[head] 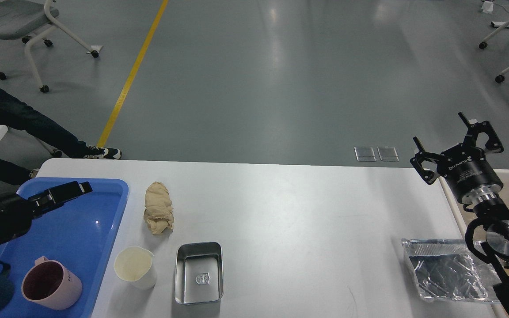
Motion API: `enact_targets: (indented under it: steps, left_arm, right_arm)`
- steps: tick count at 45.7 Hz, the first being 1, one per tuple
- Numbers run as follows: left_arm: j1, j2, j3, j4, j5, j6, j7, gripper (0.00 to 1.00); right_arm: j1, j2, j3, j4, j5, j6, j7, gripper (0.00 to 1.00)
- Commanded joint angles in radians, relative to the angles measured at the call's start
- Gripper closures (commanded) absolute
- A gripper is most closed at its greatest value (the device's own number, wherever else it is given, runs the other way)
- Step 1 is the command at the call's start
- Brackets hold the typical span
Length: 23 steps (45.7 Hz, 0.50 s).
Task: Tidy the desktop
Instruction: 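Release the mug and withdraw the left gripper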
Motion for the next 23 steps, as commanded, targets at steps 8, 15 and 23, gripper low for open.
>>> enact_targets:
  steps: [8, 15, 23]
  left_arm:
    - [0.016, 0.015, 0.003, -0.034, 0.0, -0.027, 0.001, 0.14]
    - [0.05, 0.039, 0.009, -0.037, 0.0, -0.052, 0.0, 0.14]
    - [0.055, 0.025, 0.008, -0.031, 0.0, -0.046, -0.003, 0.14]
  right_arm:
    - [0.0, 0.006, -0.001, -0.002, 0.0, 0.0, 0.0, 0.0]
    - [0.0, 0.006, -0.001, -0.002, 0.0, 0.0, 0.0, 0.0]
    - [0.0, 0.009, -0.004, 0.0, 0.0, 0.0, 0.0, 0.0]
